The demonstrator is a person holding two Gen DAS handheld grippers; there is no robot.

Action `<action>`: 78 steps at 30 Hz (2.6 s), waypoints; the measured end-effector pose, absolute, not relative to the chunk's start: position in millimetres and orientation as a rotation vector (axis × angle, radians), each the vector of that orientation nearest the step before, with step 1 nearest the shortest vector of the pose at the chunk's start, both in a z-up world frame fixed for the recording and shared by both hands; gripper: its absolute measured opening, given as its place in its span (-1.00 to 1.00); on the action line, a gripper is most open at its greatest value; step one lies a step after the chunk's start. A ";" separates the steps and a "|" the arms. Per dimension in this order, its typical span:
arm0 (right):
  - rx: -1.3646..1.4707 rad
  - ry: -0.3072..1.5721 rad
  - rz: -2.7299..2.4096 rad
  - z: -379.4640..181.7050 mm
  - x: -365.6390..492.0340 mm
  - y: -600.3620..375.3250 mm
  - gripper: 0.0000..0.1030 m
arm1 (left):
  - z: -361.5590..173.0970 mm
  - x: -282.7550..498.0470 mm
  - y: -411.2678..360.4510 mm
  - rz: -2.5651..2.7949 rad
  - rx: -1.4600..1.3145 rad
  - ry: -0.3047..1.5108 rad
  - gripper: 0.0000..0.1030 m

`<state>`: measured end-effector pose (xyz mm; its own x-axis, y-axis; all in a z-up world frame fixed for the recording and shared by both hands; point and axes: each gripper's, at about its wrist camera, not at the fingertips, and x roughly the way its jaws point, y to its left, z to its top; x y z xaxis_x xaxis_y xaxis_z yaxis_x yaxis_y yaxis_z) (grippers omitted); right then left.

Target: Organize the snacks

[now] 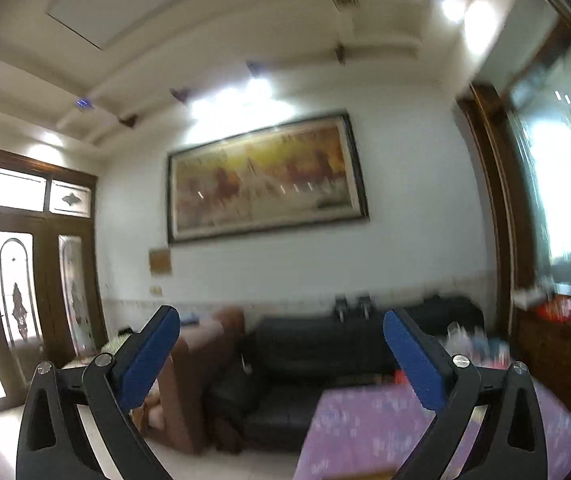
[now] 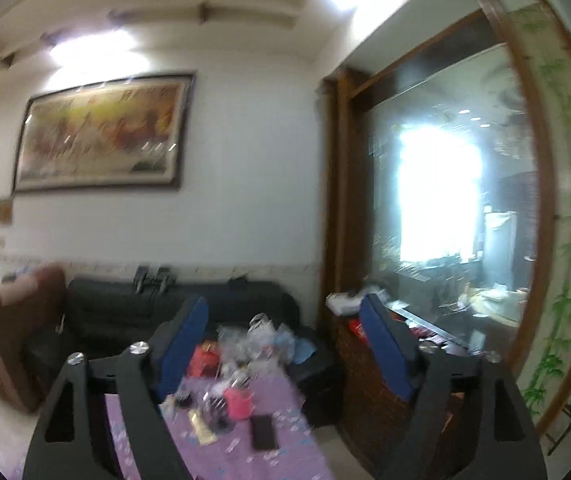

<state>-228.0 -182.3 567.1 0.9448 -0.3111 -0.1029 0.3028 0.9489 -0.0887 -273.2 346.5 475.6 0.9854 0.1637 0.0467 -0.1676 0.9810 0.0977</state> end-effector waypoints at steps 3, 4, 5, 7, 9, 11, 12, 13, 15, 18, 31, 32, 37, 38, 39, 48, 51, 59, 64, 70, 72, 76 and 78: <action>-0.117 0.255 -0.215 505.2 -175.6 -135.7 0.59 | 411.6 -263.4 350.0 0.075 0.085 0.074 1.00; -0.131 0.311 -0.176 478.9 -158.4 -117.8 0.59 | 398.1 -263.0 351.7 0.039 0.067 0.093 1.00; -0.148 0.385 -0.128 447.4 -137.0 -98.1 0.59 | 378.8 -262.0 354.9 -0.014 0.037 0.116 1.00; -0.185 0.529 -0.041 385.4 -101.8 -61.5 0.59 | 341.7 -260.0 362.3 -0.079 -0.025 0.153 1.00; -0.212 0.654 0.052 318.4 -70.0 -23.5 0.37 | 313.7 -253.2 364.9 -0.119 -0.082 0.176 1.00; -0.196 0.786 0.135 251.2 -43.2 6.7 0.10 | 278.8 -242.6 372.8 -0.179 -0.175 0.232 1.00; -0.170 0.859 0.168 216.4 -29.0 20.0 -0.11 | 267.1 -237.4 373.4 -0.198 -0.216 0.259 0.99; -0.158 0.901 0.180 193.4 -19.2 29.3 -0.24 | 251.6 -231.0 376.9 -0.220 -0.265 0.292 0.97; -0.135 1.012 0.189 138.1 10.8 47.5 -0.42 | 222.3 -216.3 380.1 -0.209 -0.320 0.363 0.94; -0.074 1.061 0.160 96.0 40.4 55.5 -0.42 | 188.5 -200.8 384.0 -0.189 -0.396 0.448 0.94; -0.118 1.202 0.358 46.6 36.7 48.2 -0.53 | 142.8 -155.9 325.9 -0.179 -0.448 0.604 0.94; -0.108 1.230 0.389 45.4 25.4 41.3 -0.53 | 141.7 -152.8 318.6 -0.190 -0.442 0.613 0.94; -0.002 1.177 0.414 63.7 -9.7 -22.7 -0.52 | 138.0 -132.6 262.1 -0.276 -0.388 0.657 0.94; 0.011 1.138 0.399 69.8 -12.2 -38.5 -0.45 | 137.2 -129.0 249.6 -0.292 -0.378 0.667 0.94; 0.017 1.103 0.375 74.7 -13.4 -54.0 -0.31 | 135.7 -126.1 238.2 -0.306 -0.368 0.678 0.94; 0.005 1.025 0.546 58.8 -28.5 -53.0 -0.25 | 104.9 -120.3 148.2 -0.451 -0.216 0.823 0.30; -0.069 1.023 0.602 45.8 -34.6 -26.7 -0.25 | 100.5 -122.2 146.2 -0.426 -0.199 0.844 0.29; -0.094 0.993 0.587 33.8 -36.2 -10.4 -0.55 | 92.1 -115.9 124.8 -0.429 -0.111 0.894 0.29; -0.085 0.978 0.466 36.6 -45.4 -41.4 -0.57 | 73.0 -99.4 94.5 -0.437 -0.012 0.945 0.29; 0.071 0.964 0.419 31.4 -51.5 -96.4 -0.57 | 47.8 -65.9 80.3 -0.344 0.065 0.996 0.29; 0.132 0.951 0.446 29.1 -51.3 -106.5 -0.57 | 41.4 -60.0 76.3 -0.314 0.092 1.011 0.29; 0.159 0.935 0.461 28.0 -51.4 -109.5 -0.57 | 26.6 -56.4 68.5 -0.297 0.123 1.052 0.29; 0.166 0.934 0.465 27.7 -50.3 -109.1 -0.57 | 24.0 -57.0 64.2 -0.283 0.155 1.043 0.27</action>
